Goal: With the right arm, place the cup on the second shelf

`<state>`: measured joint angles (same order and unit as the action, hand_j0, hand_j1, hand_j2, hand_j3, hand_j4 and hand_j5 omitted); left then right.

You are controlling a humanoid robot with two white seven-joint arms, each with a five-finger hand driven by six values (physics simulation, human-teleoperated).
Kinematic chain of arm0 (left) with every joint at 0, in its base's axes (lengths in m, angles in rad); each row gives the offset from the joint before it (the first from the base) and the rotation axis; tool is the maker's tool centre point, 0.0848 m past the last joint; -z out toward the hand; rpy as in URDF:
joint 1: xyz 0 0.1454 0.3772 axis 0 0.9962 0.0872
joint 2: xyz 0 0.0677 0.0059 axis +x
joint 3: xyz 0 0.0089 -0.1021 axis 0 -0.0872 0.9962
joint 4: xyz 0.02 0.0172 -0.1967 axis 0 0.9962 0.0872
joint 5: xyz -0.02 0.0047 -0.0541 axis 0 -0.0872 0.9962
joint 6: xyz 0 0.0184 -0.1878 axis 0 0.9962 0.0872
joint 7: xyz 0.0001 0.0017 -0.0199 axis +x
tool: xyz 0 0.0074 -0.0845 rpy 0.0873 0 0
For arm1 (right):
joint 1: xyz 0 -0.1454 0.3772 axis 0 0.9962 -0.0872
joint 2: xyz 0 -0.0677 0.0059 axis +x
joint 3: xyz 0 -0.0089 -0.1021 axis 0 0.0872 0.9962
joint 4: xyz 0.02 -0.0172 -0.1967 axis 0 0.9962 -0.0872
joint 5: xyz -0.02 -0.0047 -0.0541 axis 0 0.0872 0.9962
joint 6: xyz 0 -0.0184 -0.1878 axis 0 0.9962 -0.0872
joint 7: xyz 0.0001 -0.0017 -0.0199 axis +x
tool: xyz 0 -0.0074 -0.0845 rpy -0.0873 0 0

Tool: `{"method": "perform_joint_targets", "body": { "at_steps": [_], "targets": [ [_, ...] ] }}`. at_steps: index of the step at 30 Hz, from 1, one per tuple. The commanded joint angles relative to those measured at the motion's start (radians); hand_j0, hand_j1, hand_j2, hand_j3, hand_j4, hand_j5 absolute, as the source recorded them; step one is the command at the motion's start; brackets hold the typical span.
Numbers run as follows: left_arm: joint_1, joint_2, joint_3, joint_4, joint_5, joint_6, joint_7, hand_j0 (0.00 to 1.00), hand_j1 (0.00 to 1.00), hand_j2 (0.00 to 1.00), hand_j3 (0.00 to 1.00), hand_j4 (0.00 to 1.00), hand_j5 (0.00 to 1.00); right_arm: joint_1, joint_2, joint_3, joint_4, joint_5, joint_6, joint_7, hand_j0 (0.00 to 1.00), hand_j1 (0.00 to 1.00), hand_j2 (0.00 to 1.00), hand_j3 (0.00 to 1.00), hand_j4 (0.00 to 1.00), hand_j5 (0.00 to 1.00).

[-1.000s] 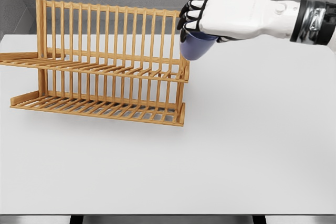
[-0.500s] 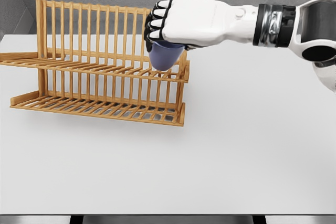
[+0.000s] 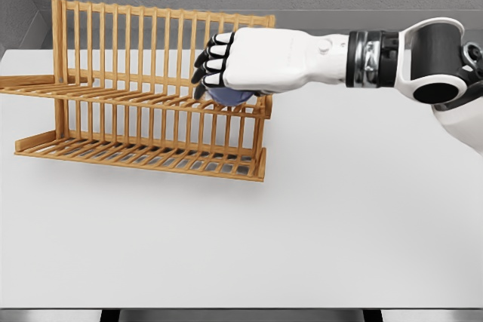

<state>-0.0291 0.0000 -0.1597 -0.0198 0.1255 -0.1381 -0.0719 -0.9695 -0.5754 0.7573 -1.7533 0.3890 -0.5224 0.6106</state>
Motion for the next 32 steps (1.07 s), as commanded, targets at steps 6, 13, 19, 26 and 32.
{"method": "perform_joint_targets", "body": {
  "at_steps": [6,13,19,26,32],
  "targets": [
    [0.000,0.000,0.000,0.000,0.000,0.000,0.000,1.00,1.00,1.00,1.00,1.00,1.00,-0.006,-0.006,-0.013,0.000,-0.004,0.005,0.000,1.00,1.00,1.00,1.00,1.00,1.00],
    [0.000,0.000,0.000,0.000,0.000,0.000,0.000,1.00,1.00,1.00,1.00,1.00,1.00,0.006,-0.089,-0.216,0.000,-0.005,-0.011,0.000,1.00,1.00,1.00,1.00,1.00,1.00],
    [0.000,0.000,0.000,0.000,0.000,0.000,0.000,1.00,1.00,1.00,1.00,1.00,1.00,0.290,-0.297,-0.507,0.009,-0.010,-0.071,0.000,1.00,1.00,1.00,1.00,1.00,1.00],
    [0.000,0.000,0.000,0.000,0.000,0.000,0.000,1.00,1.00,1.00,1.00,1.00,1.00,0.495,-0.156,-0.621,0.005,-0.005,-0.073,0.000,1.00,1.00,1.00,1.00,1.00,1.00],
    [-0.006,0.000,0.005,0.000,0.014,0.000,0.001,1.00,1.00,1.00,1.00,1.00,1.00,0.532,-0.113,-0.618,0.005,0.001,-0.070,0.000,1.00,1.00,1.00,1.00,1.00,1.00]
  ]
}}
